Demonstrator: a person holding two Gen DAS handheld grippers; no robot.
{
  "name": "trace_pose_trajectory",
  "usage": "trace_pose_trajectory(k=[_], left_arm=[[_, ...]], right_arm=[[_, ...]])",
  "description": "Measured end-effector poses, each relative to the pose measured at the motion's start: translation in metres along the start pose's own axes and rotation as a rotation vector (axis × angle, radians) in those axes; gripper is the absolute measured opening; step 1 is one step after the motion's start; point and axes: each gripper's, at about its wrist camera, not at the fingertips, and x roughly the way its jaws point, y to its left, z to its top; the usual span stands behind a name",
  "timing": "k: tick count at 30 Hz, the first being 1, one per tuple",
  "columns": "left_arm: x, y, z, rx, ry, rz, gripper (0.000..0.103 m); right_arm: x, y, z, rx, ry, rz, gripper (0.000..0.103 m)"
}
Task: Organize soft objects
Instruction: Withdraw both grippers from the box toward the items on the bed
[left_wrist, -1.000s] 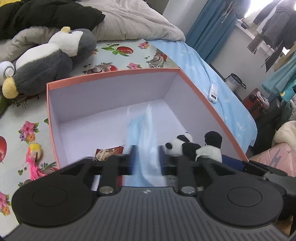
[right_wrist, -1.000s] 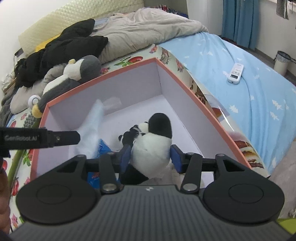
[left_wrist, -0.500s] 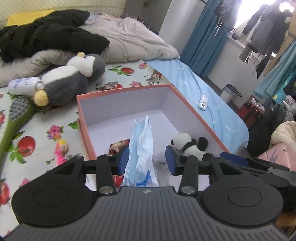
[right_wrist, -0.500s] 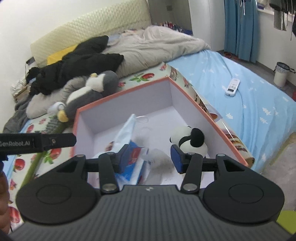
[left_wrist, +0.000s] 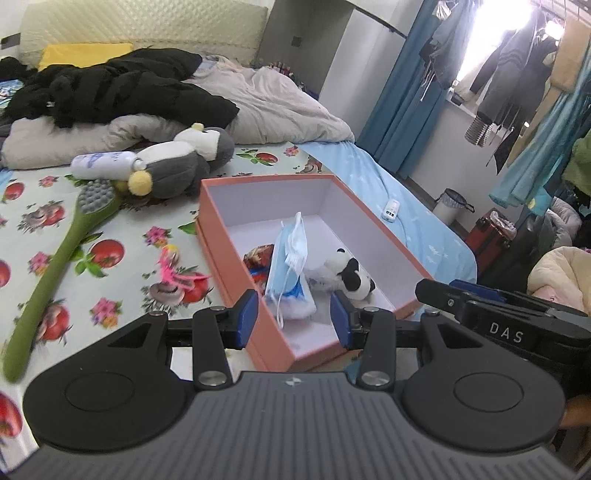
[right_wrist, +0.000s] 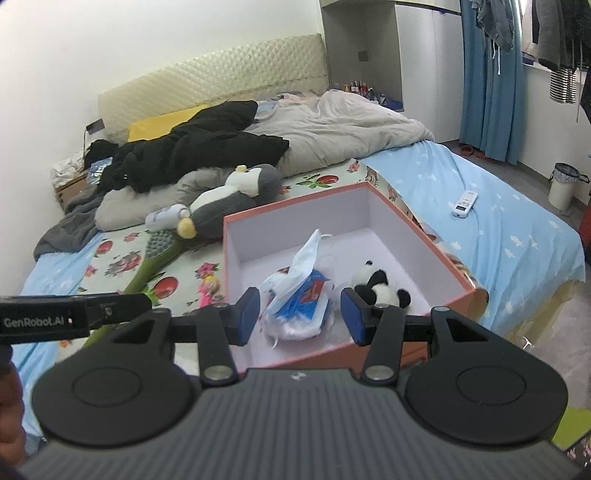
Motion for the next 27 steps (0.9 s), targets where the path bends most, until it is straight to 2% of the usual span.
trace_pose_trajectory(k=[9,14,19,27], left_arm=[[-0.058,0.008,-0.043,-0.005,-0.027,0.017,0.049],[-0.080,0.022,-0.065,-0.049,-0.028,0.042,0.049],[-0.103,0.033,-0.083,-0.064,-0.042,0.081,0.053],[-0.118,0.059,-0.105,-0.133,-0.044,0.138,0.056]], right_arm=[[-0.041,0.029,-0.036,-0.013,-0.003,0.031,0.051],[-0.058,0.045,-0.049,-0.059,-0.011,0.039,0.051],[-0.065,0.064,-0.063,-0.100,-0.001,0.086,0.051],[-0.063,0.095,-0.081,-0.153,0.043,0.160,0.051]])
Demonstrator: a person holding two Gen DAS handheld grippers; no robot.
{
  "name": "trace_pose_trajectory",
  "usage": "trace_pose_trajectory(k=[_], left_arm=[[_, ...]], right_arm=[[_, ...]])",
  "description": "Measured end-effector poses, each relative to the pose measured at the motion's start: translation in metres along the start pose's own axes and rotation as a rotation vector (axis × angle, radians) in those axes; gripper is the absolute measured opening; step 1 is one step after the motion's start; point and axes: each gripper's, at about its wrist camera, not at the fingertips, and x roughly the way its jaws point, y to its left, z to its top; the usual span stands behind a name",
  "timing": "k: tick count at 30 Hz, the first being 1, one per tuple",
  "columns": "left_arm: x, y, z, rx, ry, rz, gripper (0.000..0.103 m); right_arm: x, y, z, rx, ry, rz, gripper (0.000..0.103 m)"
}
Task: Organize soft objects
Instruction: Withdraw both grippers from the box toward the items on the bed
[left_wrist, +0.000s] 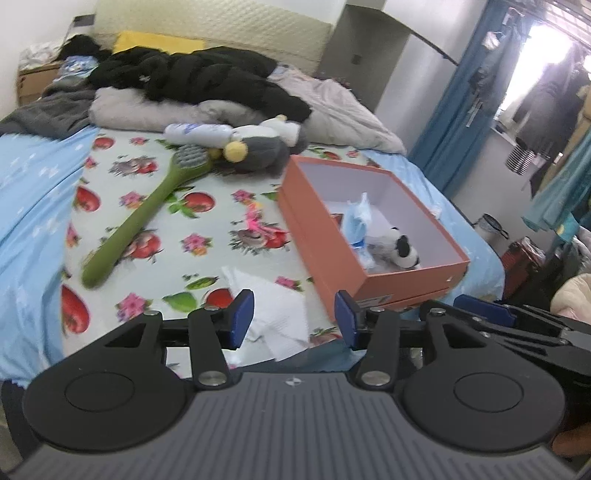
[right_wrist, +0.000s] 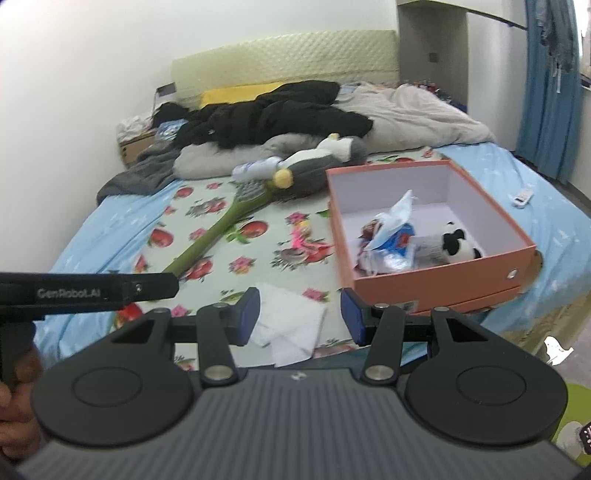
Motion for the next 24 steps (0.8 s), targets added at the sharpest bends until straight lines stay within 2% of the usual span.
trace_pose_trajectory(k=[2,11,24], left_arm=[[0.001,0.008,-0.003,-0.022,0.004,0.013,0.061],[0.014,0.033,0.001,-0.062,0.027,0.044,0.061],[0.066,0.066,0.038,-0.073,0.095,0.067,0.061]], right_arm=[[0.005,0.006,-0.002,-0.011,0.018,0.005,0.051],[0.031,0.021,-0.007,-0.025,0.078,0.010,0.051],[0.085,0.022,0.001,0.006,0.150,-0.018,0.051]])
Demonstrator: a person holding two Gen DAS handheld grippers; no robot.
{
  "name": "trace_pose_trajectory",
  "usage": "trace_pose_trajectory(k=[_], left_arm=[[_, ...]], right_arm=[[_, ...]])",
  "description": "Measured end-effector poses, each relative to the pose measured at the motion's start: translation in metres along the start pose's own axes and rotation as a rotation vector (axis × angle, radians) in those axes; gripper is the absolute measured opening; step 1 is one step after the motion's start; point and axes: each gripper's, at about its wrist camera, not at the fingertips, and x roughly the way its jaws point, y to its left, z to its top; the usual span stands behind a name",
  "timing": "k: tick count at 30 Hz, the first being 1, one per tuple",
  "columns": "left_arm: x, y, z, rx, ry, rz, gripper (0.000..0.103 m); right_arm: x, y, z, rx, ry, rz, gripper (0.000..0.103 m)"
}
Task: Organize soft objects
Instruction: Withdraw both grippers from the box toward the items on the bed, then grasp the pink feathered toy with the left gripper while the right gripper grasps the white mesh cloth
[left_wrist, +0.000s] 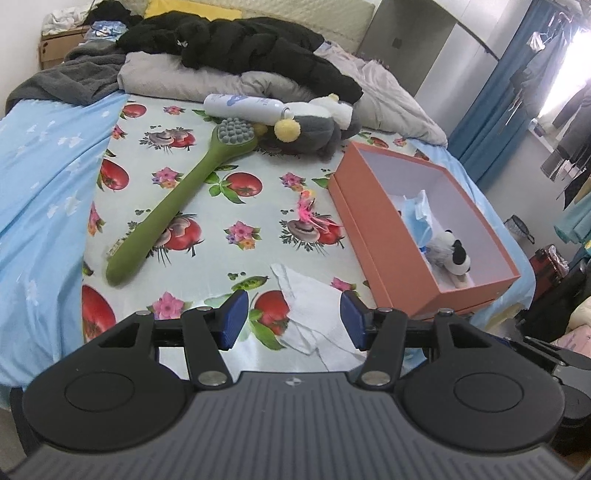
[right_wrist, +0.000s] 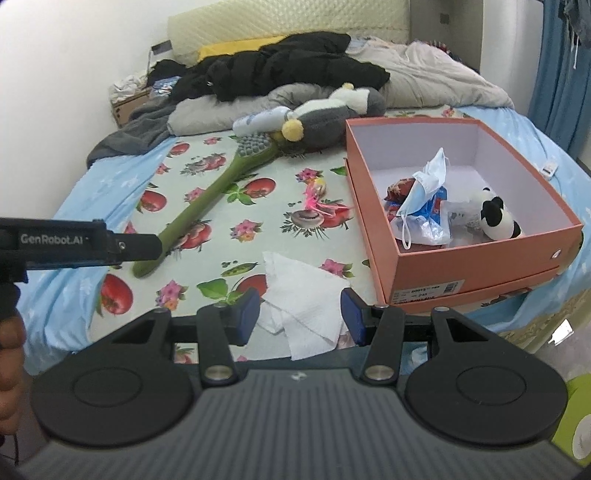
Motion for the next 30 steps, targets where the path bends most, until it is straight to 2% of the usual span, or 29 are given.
trace_pose_trajectory(k=[9,18,30], left_arm=[[0.061,0.006,0.042,0.021,0.048,-0.001,0.061],[0.133,0.008,0.080,0.017,0.098,0.004,0.061],[0.266,-0.004,0.131,0.062,0.179,-0.031,0.061]], right_arm=[[0.048,-0.001,0.017,0.002,0.075,-0.006,0.051],[0.109,-0.007,0.033,-0.008,0.168,0.031,0.051],[0.191,-0.020,0.037,-0.025,0.323,0.048,0.051]])
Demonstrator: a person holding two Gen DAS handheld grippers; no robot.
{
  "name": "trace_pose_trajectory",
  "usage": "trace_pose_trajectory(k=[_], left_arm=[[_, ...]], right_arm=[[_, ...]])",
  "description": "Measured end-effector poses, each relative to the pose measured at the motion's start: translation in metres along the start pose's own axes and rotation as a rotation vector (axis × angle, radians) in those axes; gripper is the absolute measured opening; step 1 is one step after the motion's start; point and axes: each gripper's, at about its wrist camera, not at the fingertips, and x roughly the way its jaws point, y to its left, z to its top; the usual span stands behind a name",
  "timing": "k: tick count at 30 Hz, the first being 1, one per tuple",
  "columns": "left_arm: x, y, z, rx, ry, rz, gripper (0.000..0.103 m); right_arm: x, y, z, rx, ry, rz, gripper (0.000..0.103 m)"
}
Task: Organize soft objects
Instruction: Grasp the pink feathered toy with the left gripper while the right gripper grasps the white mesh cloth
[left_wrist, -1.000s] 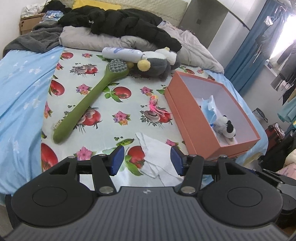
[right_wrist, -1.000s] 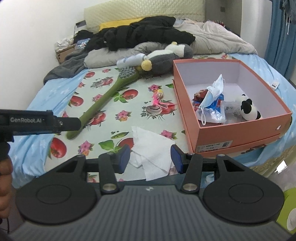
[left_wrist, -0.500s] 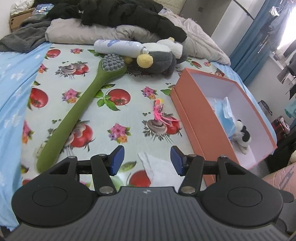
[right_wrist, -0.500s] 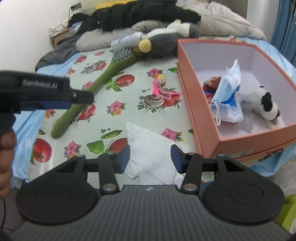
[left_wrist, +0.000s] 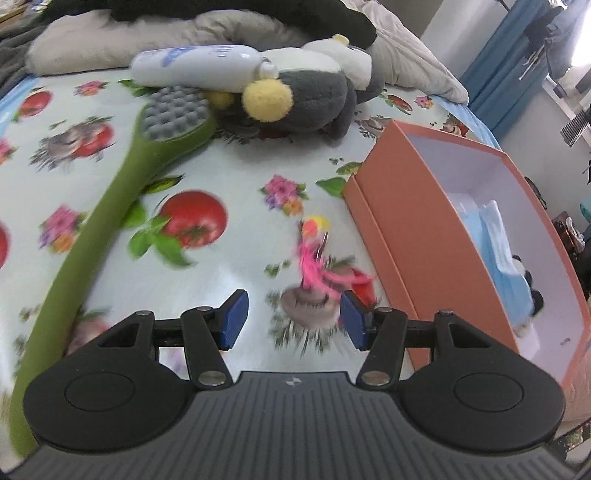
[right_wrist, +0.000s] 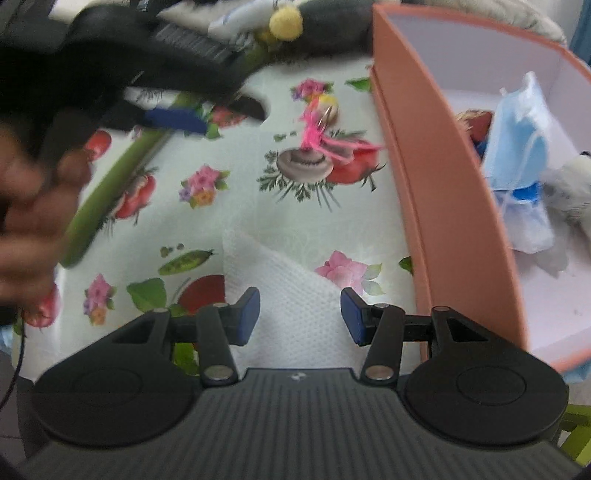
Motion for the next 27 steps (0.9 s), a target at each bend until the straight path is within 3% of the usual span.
trace_pose_trajectory(k=[1,3,4,15,20,22,25,27], left_arm=[[0.008,-0.001,0.005,0.004,0.002,-0.002,0.061],[0.024,-0.004,0.017,0.009,-0.002,-0.015,0.061],[0.033,-0.006,0.023,0.011,-0.002,-0.020,0.061],[0.102,-0.020,0.051,0.054,0.024,-0.021,0.059],[0.112,-0.021,0.047,0.046,0.047,-0.022,0.032],[0.112,-0.022,0.045,0.047,0.042,-0.022,0.030],[0.107,-0.024,0.043,0.055,0.031,-0.029,0.030],[0.103,-0.025,0.042,0.054,0.026,-0.035,0.030]], right_arm=[[0.004,-0.001,0.001,-0.005,0.010,0.007,0.051],[0.010,-0.001,0.002,-0.016,0.019,0.014,0.069],[0.013,-0.002,0.002,-0.022,0.017,0.012,0.071],[0.030,0.003,-0.003,-0.149,0.026,-0.003,0.070],[0.031,0.007,-0.007,-0.208,0.019,-0.021,0.069],[0.030,0.007,-0.007,-0.217,0.013,-0.021,0.060],[0.028,0.010,-0.007,-0.230,0.006,-0.010,0.037],[0.027,0.014,-0.006,-0.233,0.010,-0.005,0.015]])
